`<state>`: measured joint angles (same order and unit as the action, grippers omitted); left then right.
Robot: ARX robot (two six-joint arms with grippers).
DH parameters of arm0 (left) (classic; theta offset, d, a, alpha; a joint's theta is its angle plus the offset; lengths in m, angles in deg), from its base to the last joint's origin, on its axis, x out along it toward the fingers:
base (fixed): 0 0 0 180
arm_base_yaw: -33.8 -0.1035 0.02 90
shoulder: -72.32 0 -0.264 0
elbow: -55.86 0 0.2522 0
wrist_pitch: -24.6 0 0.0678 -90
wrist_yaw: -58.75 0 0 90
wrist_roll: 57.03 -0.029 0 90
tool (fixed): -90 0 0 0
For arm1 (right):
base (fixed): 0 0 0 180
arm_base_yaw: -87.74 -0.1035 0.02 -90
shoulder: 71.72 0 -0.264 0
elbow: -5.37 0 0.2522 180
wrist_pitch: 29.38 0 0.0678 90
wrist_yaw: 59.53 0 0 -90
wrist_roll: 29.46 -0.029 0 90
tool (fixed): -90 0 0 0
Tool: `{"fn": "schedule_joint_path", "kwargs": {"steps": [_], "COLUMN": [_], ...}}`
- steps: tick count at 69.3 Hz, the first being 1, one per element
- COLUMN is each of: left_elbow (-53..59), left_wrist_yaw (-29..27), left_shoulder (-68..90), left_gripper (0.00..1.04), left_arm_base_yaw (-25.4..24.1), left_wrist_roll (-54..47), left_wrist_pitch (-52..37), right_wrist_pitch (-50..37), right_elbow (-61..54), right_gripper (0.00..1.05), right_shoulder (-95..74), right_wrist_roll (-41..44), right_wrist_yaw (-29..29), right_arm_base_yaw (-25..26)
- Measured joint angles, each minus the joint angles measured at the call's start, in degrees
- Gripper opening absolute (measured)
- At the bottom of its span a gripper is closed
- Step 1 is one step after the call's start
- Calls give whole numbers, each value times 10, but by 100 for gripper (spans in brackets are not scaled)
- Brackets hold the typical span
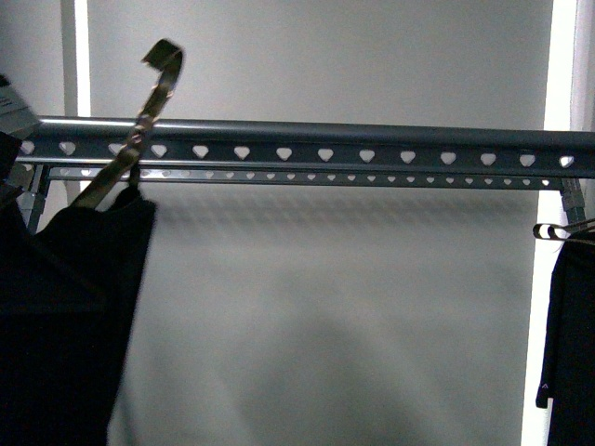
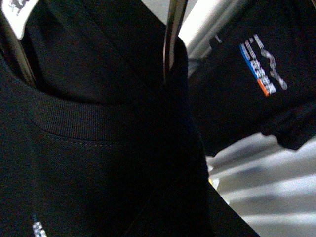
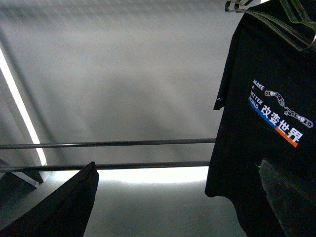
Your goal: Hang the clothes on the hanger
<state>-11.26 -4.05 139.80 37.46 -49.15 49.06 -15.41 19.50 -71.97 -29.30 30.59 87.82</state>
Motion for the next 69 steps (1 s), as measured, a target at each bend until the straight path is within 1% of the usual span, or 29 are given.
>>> {"fn": "schedule_joint_path", "kwargs": {"steps": [2, 4, 6, 8, 9, 10, 12, 14, 15, 16, 18, 21, 24, 28, 32, 33, 36, 43, 52, 60, 69], "left_elbow": [-17, -44, -66, -81, -95, -103, -123, -137, -151, -158, -180, -200, -240, -273, -294, -303, -326, -382, -432, -436, -416], "left_wrist_yaw": [13, 40, 58, 65, 70, 72, 76, 76, 75, 75, 76, 75, 73, 87, 98, 102, 110, 101, 98, 93, 108], "left_shoulder": [11, 28, 41, 50, 60, 65, 80, 90, 101, 106, 123, 139, 170, 198, 213, 219, 235, 263, 296, 312, 316], "left_gripper": [4, 4, 4, 4, 4, 4, 4, 4, 4, 4, 4, 4, 4, 4, 4, 4, 4, 4, 4, 4, 4], "left_arm_base_yaw": [0, -2, -3, -4, -5, -5, -7, -8, -9, -9, -10, -10, -10, -8, -5, -3, 5, 30, 63, 82, 101], "left_wrist_roll": [-34, -99, -143, -174, -204, -212, -267, -291, -331, -339, -395, -443, -535, -614, -662, -687, -748, -814, -856, -907, -945], "left_wrist_pitch": [14, 39, 61, 74, 87, 92, 103, 107, 111, 113, 119, 125, 138, 139, 142, 141, 118, 78, 54, 48, 27], "right_wrist_pitch": [0, 0, 0, 0, 0, 0, 0, 0, 0, 0, 0, 0, 0, 0, 0, 0, 0, 0, 0, 0, 0], "right_elbow": [0, 0, 0, 0, 0, 0, 0, 0, 0, 0, 0, 0, 0, 0, 0, 0, 0, 0, 0, 0, 0], "right_gripper": [97, 97, 97, 97, 97, 97, 97, 97, 97, 97, 97, 97, 97, 97, 97, 97, 97, 97, 97, 97, 97], "right_shoulder": [0, 0, 0, 0, 0, 0, 0, 0, 0, 0, 0, 0, 0, 0, 0, 0, 0, 0, 0, 0, 0], "right_wrist_roll": [0, 0, 0, 0, 0, 0, 0, 0, 0, 0, 0, 0, 0, 0, 0, 0, 0, 0, 0, 0, 0], "right_wrist_yaw": [0, 0, 0, 0, 0, 0, 0, 0, 0, 0, 0, 0, 0, 0, 0, 0, 0, 0, 0, 0, 0], "right_arm_base_yaw": [0, 0, 0, 0, 0, 0, 0, 0, 0, 0, 0, 0, 0, 0, 0, 0, 0, 0, 0, 0, 0]}}
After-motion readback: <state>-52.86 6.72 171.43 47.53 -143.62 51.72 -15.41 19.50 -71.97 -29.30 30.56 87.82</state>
